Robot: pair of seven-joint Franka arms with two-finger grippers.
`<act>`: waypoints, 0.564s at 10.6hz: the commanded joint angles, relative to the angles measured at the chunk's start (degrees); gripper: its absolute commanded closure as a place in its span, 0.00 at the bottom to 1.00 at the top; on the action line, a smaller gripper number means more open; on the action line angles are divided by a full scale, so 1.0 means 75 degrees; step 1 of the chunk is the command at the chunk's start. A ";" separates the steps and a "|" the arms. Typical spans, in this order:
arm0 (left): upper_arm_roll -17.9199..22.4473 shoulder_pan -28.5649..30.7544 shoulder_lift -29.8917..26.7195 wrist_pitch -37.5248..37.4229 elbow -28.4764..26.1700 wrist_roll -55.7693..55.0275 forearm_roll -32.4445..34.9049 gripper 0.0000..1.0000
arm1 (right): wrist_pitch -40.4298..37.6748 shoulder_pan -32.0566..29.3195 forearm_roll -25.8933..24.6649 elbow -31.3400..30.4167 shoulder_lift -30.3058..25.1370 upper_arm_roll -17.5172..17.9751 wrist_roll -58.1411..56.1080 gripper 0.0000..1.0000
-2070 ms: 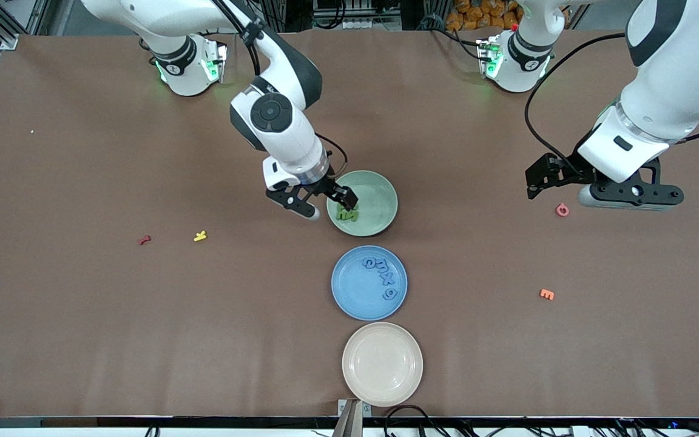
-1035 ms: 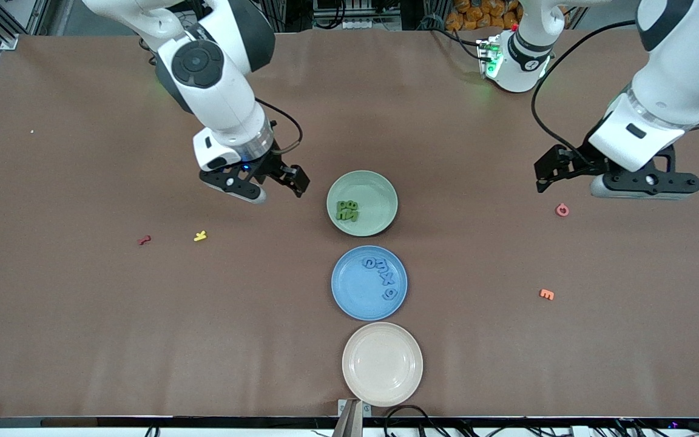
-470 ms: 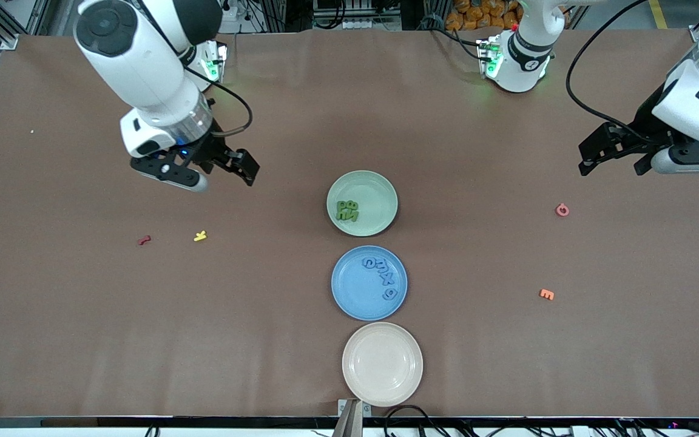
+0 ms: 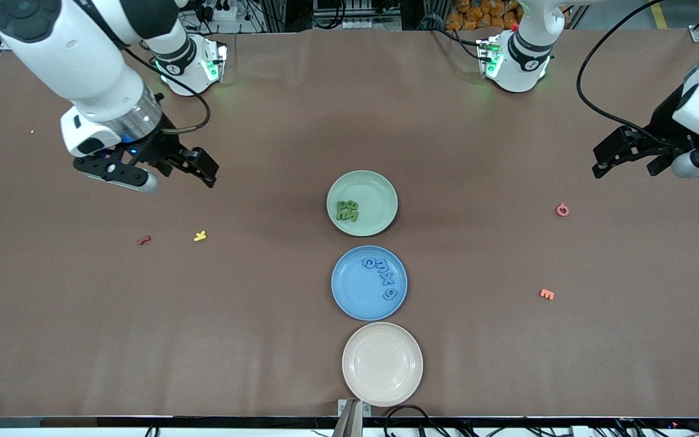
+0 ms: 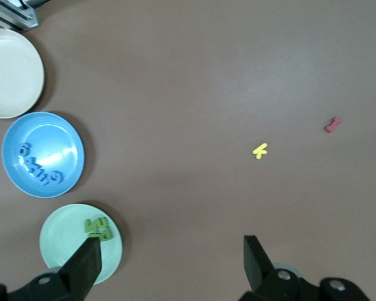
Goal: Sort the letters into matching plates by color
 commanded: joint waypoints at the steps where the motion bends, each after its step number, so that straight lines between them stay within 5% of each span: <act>1: -0.0044 0.0073 -0.0017 -0.0104 0.0037 0.0021 -0.0025 0.00 | -0.0971 -0.0141 0.0148 0.0099 -0.0283 -0.0806 -0.2008 0.00; 6: 0.0037 0.0014 0.0077 -0.0127 0.0295 0.1129 0.0278 0.00 | -0.1185 0.0115 0.0137 0.0263 -0.0366 -0.2095 -0.3876 0.00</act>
